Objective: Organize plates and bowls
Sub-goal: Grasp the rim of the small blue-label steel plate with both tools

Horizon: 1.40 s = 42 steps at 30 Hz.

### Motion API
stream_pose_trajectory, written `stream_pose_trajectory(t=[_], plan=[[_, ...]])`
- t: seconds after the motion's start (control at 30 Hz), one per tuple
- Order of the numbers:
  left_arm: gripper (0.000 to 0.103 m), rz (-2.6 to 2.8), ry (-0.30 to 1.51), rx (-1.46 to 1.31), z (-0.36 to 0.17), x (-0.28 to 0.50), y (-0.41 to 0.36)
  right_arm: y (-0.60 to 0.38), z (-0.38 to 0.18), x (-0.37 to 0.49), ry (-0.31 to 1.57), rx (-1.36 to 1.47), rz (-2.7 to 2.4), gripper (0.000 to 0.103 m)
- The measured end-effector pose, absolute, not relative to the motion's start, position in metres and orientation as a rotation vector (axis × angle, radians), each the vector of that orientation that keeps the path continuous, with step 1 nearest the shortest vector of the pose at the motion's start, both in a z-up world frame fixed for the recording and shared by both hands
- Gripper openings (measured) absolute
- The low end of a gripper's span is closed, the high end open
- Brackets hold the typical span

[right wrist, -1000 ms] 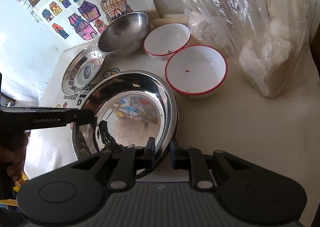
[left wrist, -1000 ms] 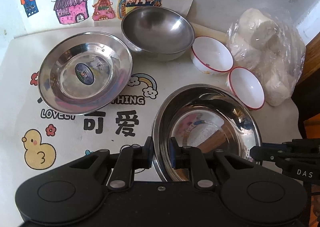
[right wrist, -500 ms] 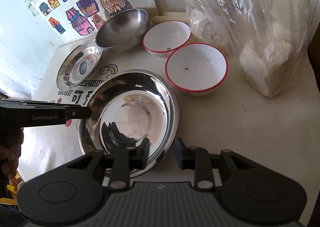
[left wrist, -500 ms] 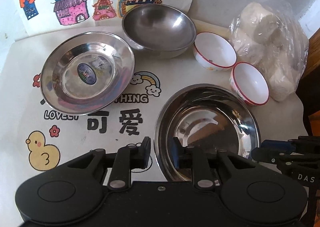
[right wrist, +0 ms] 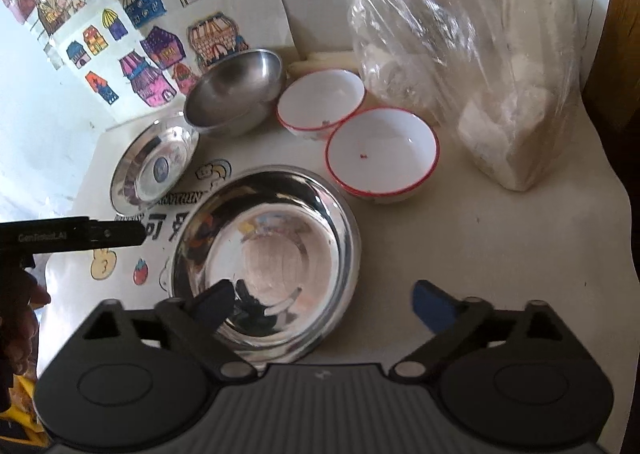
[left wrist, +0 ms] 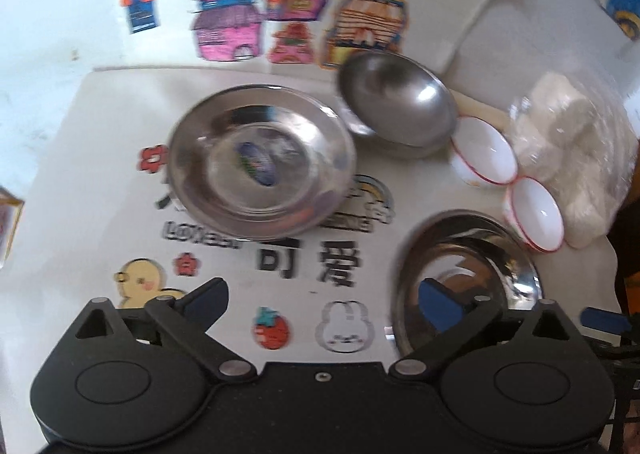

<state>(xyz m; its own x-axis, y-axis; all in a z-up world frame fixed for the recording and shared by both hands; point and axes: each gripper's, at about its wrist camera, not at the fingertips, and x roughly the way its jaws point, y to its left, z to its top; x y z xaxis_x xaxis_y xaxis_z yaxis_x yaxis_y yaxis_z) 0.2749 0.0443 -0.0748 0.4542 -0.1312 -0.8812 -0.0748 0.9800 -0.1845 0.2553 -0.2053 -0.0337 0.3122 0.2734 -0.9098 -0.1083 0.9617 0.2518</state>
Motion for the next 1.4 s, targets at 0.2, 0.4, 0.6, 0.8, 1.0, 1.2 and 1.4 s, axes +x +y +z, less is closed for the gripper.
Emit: stream_pose_trajectory(t=[0.2, 0.4, 0.6, 0.8, 1.0, 1.2, 1.4], plan=[[0.102, 0.02, 1.112, -0.236, -0.077, 0.275, 0.088, -0.184, -0.027, 0.253, 1.189, 0.117, 0.214, 0.103], [0.102, 0.053, 1.111, -0.246, -0.076, 0.285, 0.13, -0.156, -0.022, 0.25, 1.149, 0.113, 0.208, 0.103], [0.102, 0.041, 1.111, -0.22, -0.082, 0.305, 0.162, -0.128, -0.023, 0.249, 1.125, 0.148, 0.218, 0.103], [0.102, 0.016, 1.115, -0.189, -0.095, 0.335, 0.18, -0.096, -0.026, 0.26, 1.118, 0.135, 0.241, 0.103], [0.102, -0.02, 1.126, -0.14, -0.105, 0.36, 0.183, -0.07, -0.032, 0.281, 1.109, 0.121, 0.267, 0.103], [0.102, -0.052, 1.123, -0.108, -0.11, 0.375, 0.181, -0.05, -0.041, 0.301, 1.093, 0.103, 0.286, 0.103], [0.102, -0.064, 1.119, -0.091, -0.113, 0.38, 0.176, -0.037, -0.055, 0.319, 1.105, 0.09, 0.284, 0.098]])
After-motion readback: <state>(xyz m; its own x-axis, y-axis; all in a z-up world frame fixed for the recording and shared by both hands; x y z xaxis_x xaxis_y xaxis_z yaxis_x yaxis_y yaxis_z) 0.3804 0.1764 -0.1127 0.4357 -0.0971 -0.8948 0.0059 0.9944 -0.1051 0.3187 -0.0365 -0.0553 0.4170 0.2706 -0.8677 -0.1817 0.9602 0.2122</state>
